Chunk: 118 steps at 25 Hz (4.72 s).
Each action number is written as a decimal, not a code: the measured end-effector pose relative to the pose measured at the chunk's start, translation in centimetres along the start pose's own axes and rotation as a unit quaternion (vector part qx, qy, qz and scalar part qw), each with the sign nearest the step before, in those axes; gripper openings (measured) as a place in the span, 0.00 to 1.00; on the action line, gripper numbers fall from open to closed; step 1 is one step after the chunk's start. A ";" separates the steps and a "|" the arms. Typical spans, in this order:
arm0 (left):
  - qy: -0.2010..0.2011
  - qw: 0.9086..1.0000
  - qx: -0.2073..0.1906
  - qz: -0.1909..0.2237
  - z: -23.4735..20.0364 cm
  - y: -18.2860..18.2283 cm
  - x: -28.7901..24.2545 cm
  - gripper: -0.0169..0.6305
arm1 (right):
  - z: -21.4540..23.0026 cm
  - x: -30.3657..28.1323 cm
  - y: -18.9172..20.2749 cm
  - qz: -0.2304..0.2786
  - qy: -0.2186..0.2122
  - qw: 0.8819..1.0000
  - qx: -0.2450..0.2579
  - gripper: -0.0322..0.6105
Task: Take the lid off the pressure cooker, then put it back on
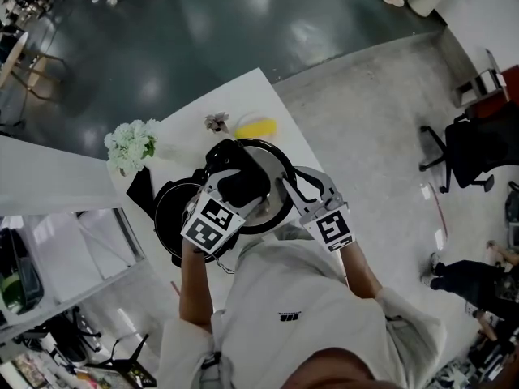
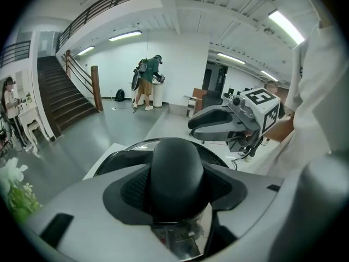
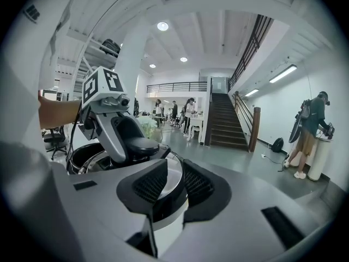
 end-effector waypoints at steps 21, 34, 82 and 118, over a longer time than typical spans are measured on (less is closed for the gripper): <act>-0.001 1.000 0.022 -0.002 2.6 -3.0 -8.8 0.47 | 6.2 2.2 4.2 -0.013 0.005 1.000 -0.008 0.19; -0.021 0.998 0.050 -0.018 3.4 -0.2 -14.0 0.47 | 7.2 1.7 8.8 -0.045 -0.004 0.998 -0.034 0.18; -0.091 0.991 0.096 -0.032 4.2 8.9 -23.4 0.47 | 5.3 -0.1 20.4 -0.129 -0.032 0.989 -0.057 0.17; -0.066 0.996 0.067 -0.006 4.4 8.4 -21.2 0.60 | 2.2 0.5 18.5 -0.114 0.023 0.990 -0.073 0.20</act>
Point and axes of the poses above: the fingertips, and each gripper's own axes: x backward along the fingers, z to its right, y out of its underside, the point moved 10 cm from there along x, backward along the fingers, and after that the axes turned 4 degrees about x, right-handed, at the moved point
